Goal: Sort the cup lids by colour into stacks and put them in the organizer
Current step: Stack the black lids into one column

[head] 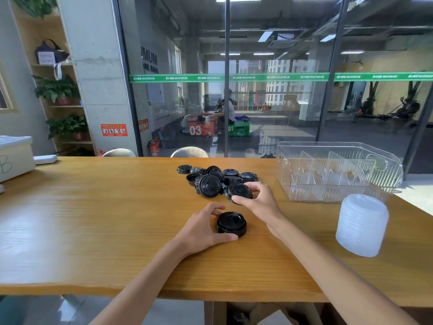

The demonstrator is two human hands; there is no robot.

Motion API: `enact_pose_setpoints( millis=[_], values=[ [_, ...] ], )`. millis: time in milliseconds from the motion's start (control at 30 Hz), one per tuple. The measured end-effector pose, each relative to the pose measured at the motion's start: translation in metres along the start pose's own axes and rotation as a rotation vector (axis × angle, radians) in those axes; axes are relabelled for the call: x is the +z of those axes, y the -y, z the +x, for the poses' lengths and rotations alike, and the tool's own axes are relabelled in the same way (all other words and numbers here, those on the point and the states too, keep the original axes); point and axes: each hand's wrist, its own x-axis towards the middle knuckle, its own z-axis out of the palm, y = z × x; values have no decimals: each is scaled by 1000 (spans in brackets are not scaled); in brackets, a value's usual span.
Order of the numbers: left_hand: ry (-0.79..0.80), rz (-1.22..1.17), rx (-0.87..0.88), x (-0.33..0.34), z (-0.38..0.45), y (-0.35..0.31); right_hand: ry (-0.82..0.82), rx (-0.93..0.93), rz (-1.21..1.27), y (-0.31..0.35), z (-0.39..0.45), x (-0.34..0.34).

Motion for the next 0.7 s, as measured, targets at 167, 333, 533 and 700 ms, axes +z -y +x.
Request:
enact_pose_setpoints(
  millis=[167,333,533,700],
  values=[
    [-9,14,-14,1,0,-1,39,79,-14,2,-31,-1],
    [-15,3,-7,0,-2,-5,34,4,-215,1,-46,11],
    [-27,-5,14,-1,-3,-5,108,-55,-465,4,-54,18],
    [-20,-23,9,-1,-1,-5,245,-30,-438,5,-56,4]
  ],
)
